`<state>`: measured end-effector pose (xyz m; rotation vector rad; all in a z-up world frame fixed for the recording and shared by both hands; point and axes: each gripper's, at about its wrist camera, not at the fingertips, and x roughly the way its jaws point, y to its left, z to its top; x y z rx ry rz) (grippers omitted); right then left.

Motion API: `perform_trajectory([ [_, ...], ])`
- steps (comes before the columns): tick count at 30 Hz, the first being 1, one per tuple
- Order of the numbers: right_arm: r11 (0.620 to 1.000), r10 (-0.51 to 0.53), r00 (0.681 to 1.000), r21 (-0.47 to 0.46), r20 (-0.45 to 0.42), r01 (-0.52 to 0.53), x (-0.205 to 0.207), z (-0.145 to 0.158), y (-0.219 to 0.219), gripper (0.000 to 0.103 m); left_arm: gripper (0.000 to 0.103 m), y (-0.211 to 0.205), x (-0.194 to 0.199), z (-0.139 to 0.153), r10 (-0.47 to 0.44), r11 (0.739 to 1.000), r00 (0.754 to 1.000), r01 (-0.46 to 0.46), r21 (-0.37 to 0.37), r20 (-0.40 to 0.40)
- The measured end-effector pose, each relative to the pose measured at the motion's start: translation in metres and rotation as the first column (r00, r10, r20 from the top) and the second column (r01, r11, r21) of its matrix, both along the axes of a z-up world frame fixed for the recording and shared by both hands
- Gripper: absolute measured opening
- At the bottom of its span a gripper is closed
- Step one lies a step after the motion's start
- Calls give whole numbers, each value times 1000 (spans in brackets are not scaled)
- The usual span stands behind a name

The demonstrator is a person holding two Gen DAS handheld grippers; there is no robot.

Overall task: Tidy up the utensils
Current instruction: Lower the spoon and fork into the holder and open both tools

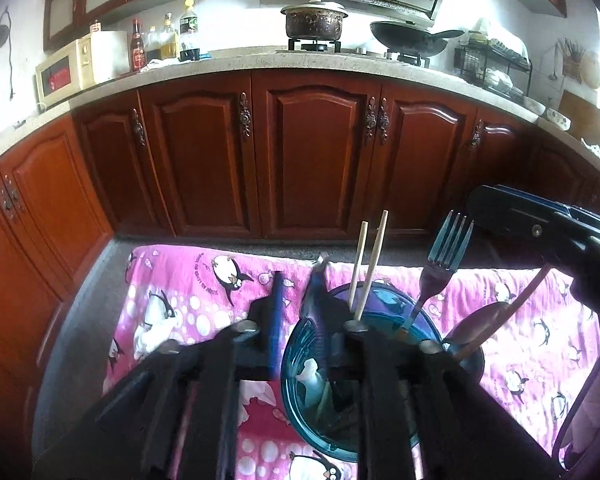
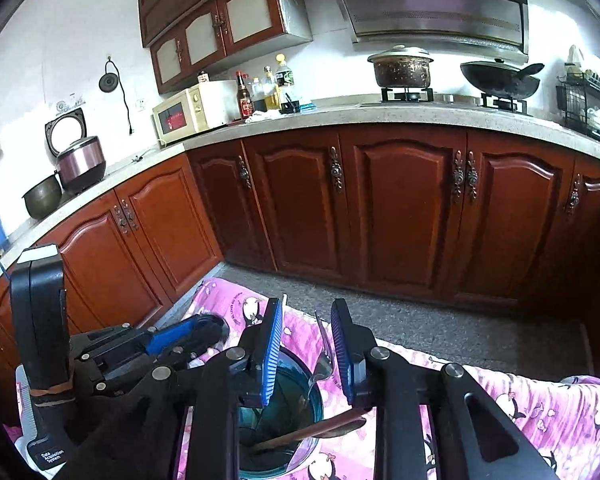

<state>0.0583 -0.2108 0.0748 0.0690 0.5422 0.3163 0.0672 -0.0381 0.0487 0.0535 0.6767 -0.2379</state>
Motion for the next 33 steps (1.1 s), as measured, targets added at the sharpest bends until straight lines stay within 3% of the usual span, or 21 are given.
perform_trajectory([
  [1,1000,-2,1000,-1,2,2,-1,1,0,25,31,0,-1,1,-2,1000,1000,2,-3,2],
  [13,999,-5,999,40,34,4,-24,17,-11,35,60,8,-12,15,14,999,1000,-14,-36,1],
  [24,999,-4,999,41,46,2,-61,27,-16,40,61,14,-41,39,31,999,999,-30,-39,37],
  [33,1000,-5,1000,13,-1,5,-91,14,-17,40,61,15,-71,42,31,999,999,-30,-40,28],
])
